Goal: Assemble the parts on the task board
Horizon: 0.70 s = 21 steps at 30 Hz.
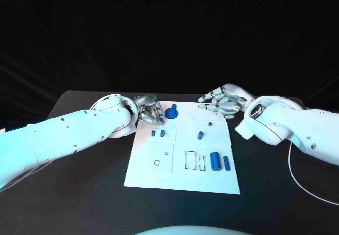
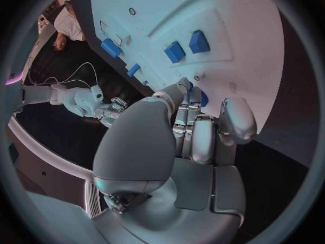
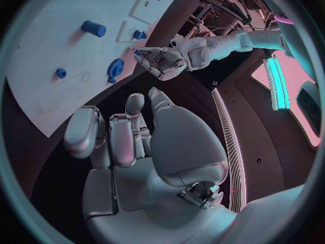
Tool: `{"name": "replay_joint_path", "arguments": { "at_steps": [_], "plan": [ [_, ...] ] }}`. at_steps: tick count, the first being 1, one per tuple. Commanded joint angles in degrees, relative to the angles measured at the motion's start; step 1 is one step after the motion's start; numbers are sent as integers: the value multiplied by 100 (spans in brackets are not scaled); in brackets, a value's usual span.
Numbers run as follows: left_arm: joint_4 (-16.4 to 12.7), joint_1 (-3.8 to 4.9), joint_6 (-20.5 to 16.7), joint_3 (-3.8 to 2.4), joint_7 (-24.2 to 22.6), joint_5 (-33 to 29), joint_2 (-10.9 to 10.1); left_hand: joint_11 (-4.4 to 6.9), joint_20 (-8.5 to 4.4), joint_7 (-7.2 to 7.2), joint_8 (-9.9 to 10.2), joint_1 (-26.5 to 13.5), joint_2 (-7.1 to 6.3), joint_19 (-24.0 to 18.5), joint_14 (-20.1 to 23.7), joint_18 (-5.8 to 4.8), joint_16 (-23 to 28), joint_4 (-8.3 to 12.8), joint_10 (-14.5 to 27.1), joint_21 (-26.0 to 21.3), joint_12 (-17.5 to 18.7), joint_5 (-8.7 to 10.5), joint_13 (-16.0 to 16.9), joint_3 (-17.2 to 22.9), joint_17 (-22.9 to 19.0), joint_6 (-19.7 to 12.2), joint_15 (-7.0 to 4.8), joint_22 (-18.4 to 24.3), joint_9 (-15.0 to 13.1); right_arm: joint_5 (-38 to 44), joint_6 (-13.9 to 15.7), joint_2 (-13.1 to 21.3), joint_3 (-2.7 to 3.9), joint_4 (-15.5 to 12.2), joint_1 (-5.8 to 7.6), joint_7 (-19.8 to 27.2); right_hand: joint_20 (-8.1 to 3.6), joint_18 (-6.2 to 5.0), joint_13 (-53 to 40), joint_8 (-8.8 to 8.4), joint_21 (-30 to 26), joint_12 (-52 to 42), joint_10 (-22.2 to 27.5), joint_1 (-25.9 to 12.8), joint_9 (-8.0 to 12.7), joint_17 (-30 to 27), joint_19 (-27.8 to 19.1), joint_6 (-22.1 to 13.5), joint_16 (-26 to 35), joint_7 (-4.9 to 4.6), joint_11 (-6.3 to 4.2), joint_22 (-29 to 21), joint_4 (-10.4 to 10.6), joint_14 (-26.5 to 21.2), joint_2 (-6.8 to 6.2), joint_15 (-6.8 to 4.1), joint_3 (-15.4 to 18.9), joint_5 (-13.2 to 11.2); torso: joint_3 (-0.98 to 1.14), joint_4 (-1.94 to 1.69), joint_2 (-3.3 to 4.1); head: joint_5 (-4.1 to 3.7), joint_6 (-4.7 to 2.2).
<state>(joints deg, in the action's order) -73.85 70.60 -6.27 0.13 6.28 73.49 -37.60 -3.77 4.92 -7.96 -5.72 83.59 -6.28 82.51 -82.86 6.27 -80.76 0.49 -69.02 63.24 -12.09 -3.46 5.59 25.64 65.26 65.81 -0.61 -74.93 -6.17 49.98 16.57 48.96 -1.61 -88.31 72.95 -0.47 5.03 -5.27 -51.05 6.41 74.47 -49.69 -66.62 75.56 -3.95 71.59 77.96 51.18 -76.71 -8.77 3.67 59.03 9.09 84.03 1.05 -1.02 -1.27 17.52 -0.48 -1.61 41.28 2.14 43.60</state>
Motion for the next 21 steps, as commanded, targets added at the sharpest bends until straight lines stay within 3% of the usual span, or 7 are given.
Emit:
{"name": "replay_joint_path", "arguments": {
  "at_steps": [1,21],
  "plan": [
    [-4,6,102,-4,15,54,-8,6,11,2,-8,-39,-17,36,-42,-113,-11,2,-51,27,25,-31,5,26,-8,41,-14,-269,-6,25,-40,-9,-2,4,-6,13,-17,-58,-6,20,-19,-4,16,6,2,3,-16,20,19,-20,3,7,34,223,39,5,-11,30,10,4,1,4,-3],
    [185,-49,237,0,102,455,123,10,11,7,-6,-43,-23,37,-43,-115,-10,13,-65,38,29,-32,11,39,-9,48,-15,-279,-6,22,-45,-32,-5,13,-27,28,-17,-59,0,23,-21,-4,15,3,1,2,-15,24,20,-20,3,4,41,224,41,5,-6,30,7,2,-2,20,35]
  ]
}}
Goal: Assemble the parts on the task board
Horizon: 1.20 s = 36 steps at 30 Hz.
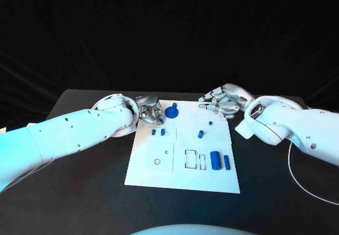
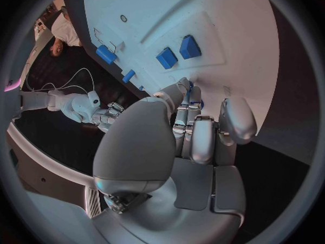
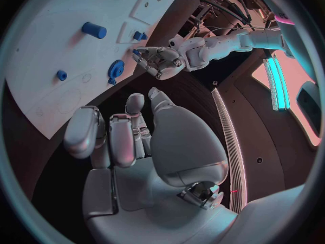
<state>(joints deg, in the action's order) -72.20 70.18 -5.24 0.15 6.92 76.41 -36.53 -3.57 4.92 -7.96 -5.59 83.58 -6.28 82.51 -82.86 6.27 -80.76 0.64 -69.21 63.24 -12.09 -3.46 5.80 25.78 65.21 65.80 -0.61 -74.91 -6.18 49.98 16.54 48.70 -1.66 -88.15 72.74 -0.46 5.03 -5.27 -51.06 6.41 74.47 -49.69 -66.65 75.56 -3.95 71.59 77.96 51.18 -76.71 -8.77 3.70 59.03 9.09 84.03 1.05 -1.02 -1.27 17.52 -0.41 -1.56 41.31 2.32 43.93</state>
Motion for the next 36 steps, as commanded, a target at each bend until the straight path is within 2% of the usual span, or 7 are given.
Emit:
{"name": "replay_joint_path", "arguments": {
  "at_steps": [1,11,30,36],
  "plan": [
    [26,-9,139,-1,38,166,18,-10,11,6,-20,-42,-23,37,-43,-115,-11,-2,-45,38,30,-32,-10,25,-4,49,-15,-280,-5,22,-42,-5,0,-3,-6,28,-17,-58,0,23,-21,-4,18,3,1,2,-15,24,20,-20,0,4,42,224,41,5,-5,30,1,-4,-5,2,3],
    [29,-12,166,0,30,180,26,-5,10,11,-22,-52,-27,35,-47,-114,-13,6,-61,39,33,-31,-3,38,0,62,-18,-285,-7,22,-46,-10,0,0,-9,30,-17,-58,0,23,-21,-4,18,3,1,2,-15,24,20,-20,0,4,42,224,41,5,-5,30,-7,-6,-7,9,13],
    [86,-26,271,14,77,181,83,-8,9,10,-11,-80,-40,22,-42,-107,-7,8,-58,4,50,-29,2,47,-15,56,-18,-275,-3,21,-51,-25,0,7,-16,38,-17,-58,0,23,-21,-4,18,3,1,2,-15,24,20,-20,0,4,42,224,41,5,-5,30,0,1,-5,11,26],
    [137,-27,283,15,115,172,107,-66,33,-48,90,-171,-81,-29,-9,-93,27,7,67,-102,173,-29,-10,104,-96,-82,26,-250,40,20,-48,-23,0,3,-18,42,-17,-58,0,23,-21,-4,18,3,1,2,-15,24,20,-20,0,4,42,224,41,5,-5,30,1,-5,-5,10,24]
  ]
}}
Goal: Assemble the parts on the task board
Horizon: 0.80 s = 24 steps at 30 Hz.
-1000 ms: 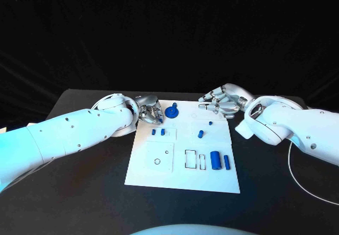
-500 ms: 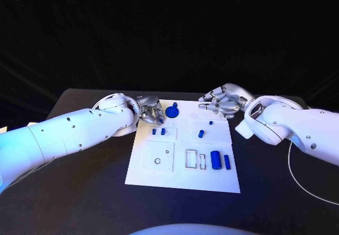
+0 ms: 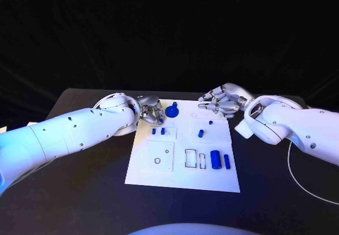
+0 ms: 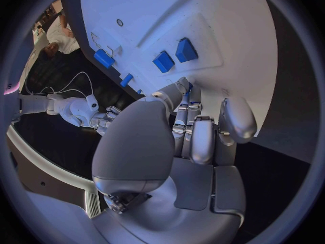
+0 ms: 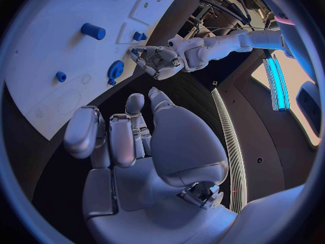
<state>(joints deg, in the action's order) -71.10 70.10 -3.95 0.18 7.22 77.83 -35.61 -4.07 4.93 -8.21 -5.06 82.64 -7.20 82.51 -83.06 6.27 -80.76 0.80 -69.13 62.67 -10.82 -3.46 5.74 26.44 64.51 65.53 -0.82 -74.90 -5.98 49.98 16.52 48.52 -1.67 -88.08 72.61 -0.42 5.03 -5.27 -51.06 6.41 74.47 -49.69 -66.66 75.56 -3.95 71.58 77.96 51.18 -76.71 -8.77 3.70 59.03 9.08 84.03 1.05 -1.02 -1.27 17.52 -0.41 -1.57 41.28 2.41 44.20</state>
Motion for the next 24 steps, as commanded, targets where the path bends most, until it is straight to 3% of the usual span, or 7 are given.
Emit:
{"name": "replay_joint_path", "arguments": {
  "at_steps": [1,12,24],
  "plan": [
    [33,-18,156,13,88,14,17,-38,43,-46,69,-99,-1,-53,33,-83,50,-13,107,-106,83,-30,-13,53,-81,-104,65,-229,35,20,-45,-5,0,-5,-5,41,-17,-58,0,23,-21,-4,19,3,1,3,-15,24,20,-20,-1,4,42,224,41,5,-5,30,2,-2,-3,0,-3],
    [53,-18,170,15,95,-69,11,-192,154,-175,156,-289,-165,-245,222,-1,248,-48,433,-598,338,-26,-103,158,-539,-537,191,-44,186,16,-36,-1,0,-2,-6,46,-17,-58,0,23,-21,-4,19,3,1,3,-15,24,20,-20,-1,4,42,224,41,5,-5,30,-1,-2,0,-3,-6],
    [48,-18,85,15,63,-105,-28,-214,189,-172,150,-347,-244,-314,285,40,332,-50,543,-800,417,-25,-142,182,-709,-706,208,39,221,52,-38,3,0,55,-8,2,-18,-64,40,28,-39,28,38,7,0,-14,-25,28,34,-19,-2,-29,49,222,45,4,-1,33,-5,-4,-4,2,12]
  ]
}}
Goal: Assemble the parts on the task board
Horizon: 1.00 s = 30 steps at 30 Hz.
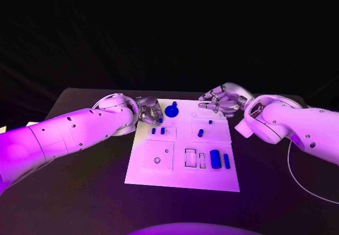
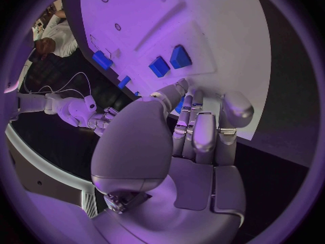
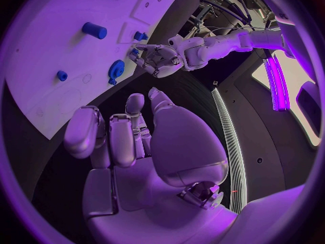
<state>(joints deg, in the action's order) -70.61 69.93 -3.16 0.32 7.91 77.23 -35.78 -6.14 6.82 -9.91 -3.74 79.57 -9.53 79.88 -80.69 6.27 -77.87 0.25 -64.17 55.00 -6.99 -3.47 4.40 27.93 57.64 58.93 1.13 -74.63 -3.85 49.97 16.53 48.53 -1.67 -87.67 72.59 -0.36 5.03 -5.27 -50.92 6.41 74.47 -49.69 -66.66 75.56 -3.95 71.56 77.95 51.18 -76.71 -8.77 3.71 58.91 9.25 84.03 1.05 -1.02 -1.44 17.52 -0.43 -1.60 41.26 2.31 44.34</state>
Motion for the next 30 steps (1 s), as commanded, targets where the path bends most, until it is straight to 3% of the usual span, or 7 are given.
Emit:
{"name": "replay_joint_path", "arguments": {
  "at_steps": [1,9,14,17,20,27,30],
  "plan": [
    [-2,-2,-4,0,-7,-45,-19,-12,3,-6,18,-44,-18,-58,53,44,51,5,60,-58,43,-24,-12,34,-38,-59,16,23,9,77,-51,6,0,24,-6,-25,-18,-71,86,28,-56,90,77,9,0,-20,-38,27,40,-19,-2,-50,32,220,42,4,18,33,-1,-4,-4,10,0],
    [-114,7,-75,-19,-27,-282,-234,-50,33,-26,4,-56,-64,-199,192,116,219,19,232,-485,124,-23,-49,30,-392,-164,47,208,8,777,-139,54,0,214,-9,-190,-11,-238,999,69,-682,1133,681,288,-7,-703,-449,84,689,-24,8,-1033,-51,-12,-54,11,-3,-49,-4,-3,-9,-7,-22],
    [-281,59,-538,-97,-342,-1394,-540,-96,62,-86,-58,-37,24,-411,420,207,479,3,305,-1071,116,-25,-56,72,-884,-64,74,469,-16,1939,-226,113,1,369,-9,-190,-1,-384,1815,193,-1348,2067,1019,788,-32,-1485,-865,462,1463,9,24,-1955,-310,-321,-190,24,-259,-165,3,-7,-14,-24,-22],
    [-383,79,-1210,-113,-802,-2351,-710,-86,70,-78,-145,-64,168,-752,783,351,920,-74,255,-1945,35,-22,-44,150,-1636,79,71,872,-39,2614,-393,151,1,397,-11,-255,-25,-407,2655,203,-1490,2819,812,936,-14,-1606,-761,728,1589,34,100,-2129,-375,-216,-261,4,-554,-284,8,-23,-17,-52,-50],
    [-456,80,-1580,-115,-1367,-3430,-823,-71,61,-76,-170,-79,233,-920,962,416,1179,-114,200,-2385,-33,-23,-36,185,-2027,105,58,1090,-39,3244,-499,178,2,369,-29,-351,-43,-382,3048,183,-1467,3105,610,1006,-7,-1449,-624,861,1467,73,21,-2066,-446,-93,-329,-16,-755,-385,2,-26,-25,-87,-60],
    [-891,16,-1814,-88,-2699,-7101,-1015,11,26,-27,-247,-143,437,-1012,1117,422,1442,-204,-52,-2632,-346,-16,54,138,-2344,129,17,1259,-43,4577,-646,190,3,239,-145,-685,-55,-348,3636,112,-1414,3526,332,904,-2,-1278,-413,1059,1353,125,-16,-1951,-438,44,-502,-30,-1082,-677,-14,-16,-25,-242,-208],
    [-1027,3,-1810,-73,-2913,-7952,-1057,37,16,-5,-287,-252,456,-999,1105,424,1443,-270,-70,-2703,-477,-14,102,-4,-2343,118,2,1322,-47,4857,-690,154,3,206,-188,-818,-47,-344,3738,80,-1413,3612,341,873,3,-1274,-389,1058,1356,123,-5,-1945,-424,52,-537,-24,-1135,-729,-13,-18,-28,-274,-219]
  ]
}}
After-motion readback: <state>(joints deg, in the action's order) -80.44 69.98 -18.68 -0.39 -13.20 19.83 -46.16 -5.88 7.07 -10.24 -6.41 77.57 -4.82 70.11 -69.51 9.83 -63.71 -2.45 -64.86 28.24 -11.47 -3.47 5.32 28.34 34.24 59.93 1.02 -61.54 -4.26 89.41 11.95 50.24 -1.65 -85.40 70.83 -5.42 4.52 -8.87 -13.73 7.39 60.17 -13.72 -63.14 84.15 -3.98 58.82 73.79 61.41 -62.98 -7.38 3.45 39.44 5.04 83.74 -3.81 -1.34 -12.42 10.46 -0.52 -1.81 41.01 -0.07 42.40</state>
